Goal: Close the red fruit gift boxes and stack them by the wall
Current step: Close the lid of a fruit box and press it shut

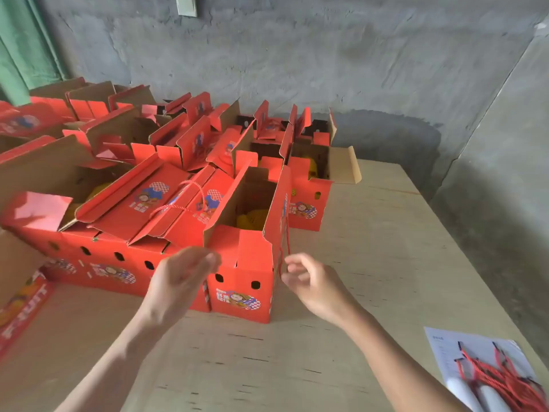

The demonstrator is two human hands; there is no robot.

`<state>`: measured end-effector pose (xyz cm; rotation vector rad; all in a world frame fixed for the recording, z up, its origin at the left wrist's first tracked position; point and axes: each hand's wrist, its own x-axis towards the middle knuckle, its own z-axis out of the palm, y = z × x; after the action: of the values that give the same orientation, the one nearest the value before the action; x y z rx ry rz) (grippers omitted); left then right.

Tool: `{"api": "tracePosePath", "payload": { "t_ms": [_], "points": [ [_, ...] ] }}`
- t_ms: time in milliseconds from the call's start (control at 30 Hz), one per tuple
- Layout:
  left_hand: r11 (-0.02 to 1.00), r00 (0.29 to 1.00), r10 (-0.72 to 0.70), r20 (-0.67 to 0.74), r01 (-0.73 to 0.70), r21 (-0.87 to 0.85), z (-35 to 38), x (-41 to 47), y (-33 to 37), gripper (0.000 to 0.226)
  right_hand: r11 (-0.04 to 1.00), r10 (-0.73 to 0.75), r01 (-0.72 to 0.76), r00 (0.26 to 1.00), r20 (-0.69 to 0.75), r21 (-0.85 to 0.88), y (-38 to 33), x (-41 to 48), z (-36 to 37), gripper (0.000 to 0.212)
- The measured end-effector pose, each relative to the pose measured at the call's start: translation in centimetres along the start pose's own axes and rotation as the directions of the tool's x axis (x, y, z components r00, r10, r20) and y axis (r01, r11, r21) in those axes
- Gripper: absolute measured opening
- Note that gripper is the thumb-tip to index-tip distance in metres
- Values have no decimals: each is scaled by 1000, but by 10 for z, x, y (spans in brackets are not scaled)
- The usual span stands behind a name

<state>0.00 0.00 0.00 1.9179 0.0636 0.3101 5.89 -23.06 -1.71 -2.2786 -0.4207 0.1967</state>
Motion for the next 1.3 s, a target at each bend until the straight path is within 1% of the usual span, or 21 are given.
{"api": "tracePosePath", "payload": {
  "t_ms": [33, 67, 133, 167, 233, 300, 367, 433, 533, 600, 667, 733, 800, 833, 900, 967, 1000, 1100, 1167, 1233, 1300],
  "points": [
    [996, 996, 84, -42, -82, 43, 3, 12, 4, 17, 1000, -5, 6, 999, -41, 28, -5, 12, 6, 43],
    [977, 983, 164, -86, -150, 154, 5, 22, 8, 9, 998, 4, 1, 996, -84, 60, -10, 22, 12, 51],
    [869, 935, 334, -122, -256, 424, 9, 52, 11, 22, 992, 42, -23, 987, -153, 122, -21, 42, 29, 61],
    [812, 931, 356, -83, -264, 521, 10, 67, 7, 32, 989, 69, -41, 977, -203, 139, -22, 52, 41, 62],
    [765, 974, 226, 23, -192, 615, 8, 87, 2, 50, 988, 127, -93, 939, -318, 121, -19, 63, 64, 59],
    [718, 995, 40, 92, -93, 690, 10, 102, -6, 55, 970, 216, -241, 902, -375, -21, -9, 69, 78, 52],
    [653, 995, 6, 102, -81, 753, 14, 111, -11, 50, 906, 313, -392, 874, -373, -158, 0, 71, 84, 52],
    [617, 995, 43, 91, -98, 781, 18, 115, -13, 46, 893, 321, -404, 880, -349, -199, 4, 70, 84, 60],
    [612, 982, 95, 164, -187, 769, 25, 121, -13, 69, 903, 283, -370, 894, -347, -217, 8, 66, 75, 59],
    [620, 963, 97, 251, -256, 742, 29, 119, -6, 79, 923, 291, -354, 899, -327, -152, 12, 61, 63, 52],
    [637, 951, 105, 290, -288, 715, 37, 113, 2, 70, 946, 293, -320, 913, -284, -53, 21, 56, 44, 40],
    [653, 949, 122, 290, -297, 697, 52, 101, 10, 52, 958, 279, -285, 930, -238, 10, 40, 53, 23, 39],
    [658, 935, 166, 313, -341, 671, 74, 86, 18, 31, 951, 308, -299, 927, -216, 72, 59, 52, -1, 37],
    [652, 920, 189, 344, -379, 657, 85, 79, 23, 29, 944, 327, -307, 921, -211, 124, 68, 51, -11, 33],
    [624, 892, 227, 390, -441, 645, 110, 65, 34, 53, 933, 349, -317, 913, -210, 171, 87, 46, -36, 24],
    [601, 881, 268, 390, -469, 647, 129, 55, 45, 69, 939, 342, -326, 914, -218, 108, 100, 43, -58, 15],
    [611, 874, 316, 369, -485, 626, 141, 49, 50, 67, 945, 326, -317, 920, -219, 74, 107, 41, -71, 14],
    [630, 810, 509, 290, -580, 516, 179, 35, 69, 38, 960, 275, -278, 943, -188, 8, 130, 37, -103, 14],
    [656, 811, 512, 282, -582, 481, 204, 29, 77, 34, 963, 266, -271, 943, -200, 2, 145, 35, -119, 23],
    [679, 790, 535, 300, -613, 403, 219, 26, 79, 29, 952, 305, -283, 905, -295, 116, 158, 35, -132, 26],
    [747, 811, 485, 327, -579, 328, 213, 27, 78, 34, 913, 352, -209, 837, -419, 350, 164, 33, -136, 23]
  ]
}}
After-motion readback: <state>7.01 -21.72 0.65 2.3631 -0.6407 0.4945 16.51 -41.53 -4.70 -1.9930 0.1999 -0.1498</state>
